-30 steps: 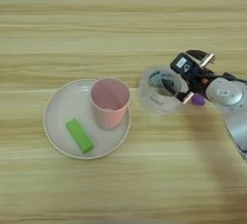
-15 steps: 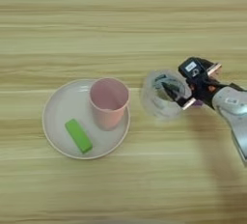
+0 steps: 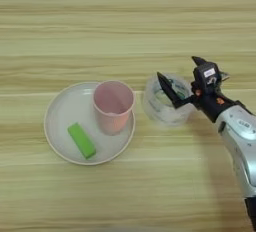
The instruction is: Move the objects on the table
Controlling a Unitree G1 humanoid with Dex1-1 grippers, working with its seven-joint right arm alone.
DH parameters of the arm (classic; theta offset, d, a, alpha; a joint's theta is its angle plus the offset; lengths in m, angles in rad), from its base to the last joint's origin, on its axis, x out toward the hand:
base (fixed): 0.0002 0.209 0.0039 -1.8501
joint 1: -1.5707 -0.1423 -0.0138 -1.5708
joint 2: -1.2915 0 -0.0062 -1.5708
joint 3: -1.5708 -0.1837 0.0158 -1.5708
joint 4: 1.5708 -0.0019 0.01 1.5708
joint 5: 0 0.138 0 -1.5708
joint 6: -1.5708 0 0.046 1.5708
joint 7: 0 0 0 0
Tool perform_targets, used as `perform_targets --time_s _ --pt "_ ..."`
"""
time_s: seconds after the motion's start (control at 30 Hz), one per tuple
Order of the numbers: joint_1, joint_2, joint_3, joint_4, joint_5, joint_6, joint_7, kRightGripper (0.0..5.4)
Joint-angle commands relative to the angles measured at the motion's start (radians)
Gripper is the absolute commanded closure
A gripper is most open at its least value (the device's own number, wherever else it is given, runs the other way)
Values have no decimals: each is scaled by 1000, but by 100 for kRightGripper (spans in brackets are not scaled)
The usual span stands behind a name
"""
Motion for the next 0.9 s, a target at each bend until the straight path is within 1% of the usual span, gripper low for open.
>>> perform_targets --time_s 0.03,0.17,0.3,0.5,0.57,0.7,0.8,0.9 --pt "-1 -5 -20 -48 41 -73 6 2" --pt "74 7 -34 -90 99 -121 31 2" --pt "192 -8 -29 -140 135 -189 94 2" --pt "313 -30 -36 -173 193 -236 182 2" --pt "346 -37 -28 -178 196 -260 208 2" --pt "406 -36 15 -196 184 -308 250 2" --pt "429 -32 60 -202 148 -341 257 2" --pt "443 -43 102 -210 116 -363 268 2"
